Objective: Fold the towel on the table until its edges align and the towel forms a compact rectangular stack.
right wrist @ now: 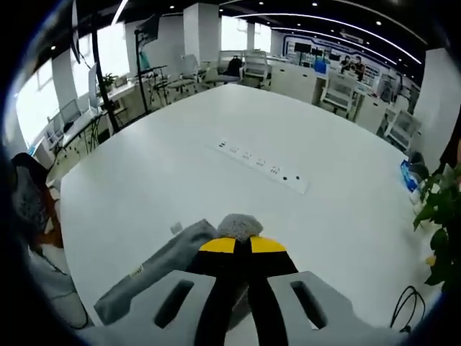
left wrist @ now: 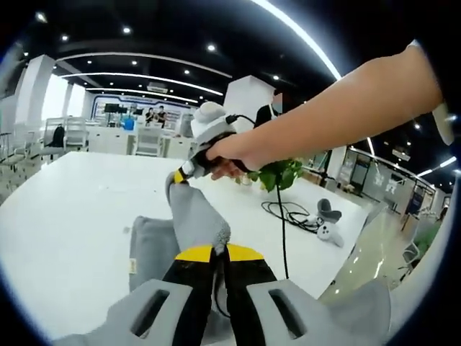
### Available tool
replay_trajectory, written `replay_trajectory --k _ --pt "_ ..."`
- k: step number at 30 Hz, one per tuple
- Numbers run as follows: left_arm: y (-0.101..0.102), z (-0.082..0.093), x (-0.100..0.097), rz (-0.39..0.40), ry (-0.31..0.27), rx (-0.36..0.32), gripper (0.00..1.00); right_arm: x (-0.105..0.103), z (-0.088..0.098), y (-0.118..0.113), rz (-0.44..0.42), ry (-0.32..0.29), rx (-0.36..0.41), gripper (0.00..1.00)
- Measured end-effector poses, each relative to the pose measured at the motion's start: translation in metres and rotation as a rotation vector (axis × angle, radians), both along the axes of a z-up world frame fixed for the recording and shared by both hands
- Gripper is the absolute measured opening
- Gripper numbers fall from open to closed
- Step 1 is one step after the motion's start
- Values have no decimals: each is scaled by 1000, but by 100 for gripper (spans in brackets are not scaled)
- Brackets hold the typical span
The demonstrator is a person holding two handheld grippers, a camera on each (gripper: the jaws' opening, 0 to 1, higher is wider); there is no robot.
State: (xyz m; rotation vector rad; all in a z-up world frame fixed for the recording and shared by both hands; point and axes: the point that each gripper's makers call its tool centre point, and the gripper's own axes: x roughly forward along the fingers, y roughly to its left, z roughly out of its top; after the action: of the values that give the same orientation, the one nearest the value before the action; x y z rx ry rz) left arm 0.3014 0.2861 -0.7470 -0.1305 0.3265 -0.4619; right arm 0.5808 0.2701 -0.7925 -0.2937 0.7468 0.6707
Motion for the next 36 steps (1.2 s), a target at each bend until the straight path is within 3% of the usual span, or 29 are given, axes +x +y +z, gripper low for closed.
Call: replay_trajectory --k 19,36 --pt "25 -42 -10 23 110 63 5 -10 -26 29 32 18 -25 2" --pt "42 -64 -15 37 183 108 5 -15 -44 49 43 20 -42 2"
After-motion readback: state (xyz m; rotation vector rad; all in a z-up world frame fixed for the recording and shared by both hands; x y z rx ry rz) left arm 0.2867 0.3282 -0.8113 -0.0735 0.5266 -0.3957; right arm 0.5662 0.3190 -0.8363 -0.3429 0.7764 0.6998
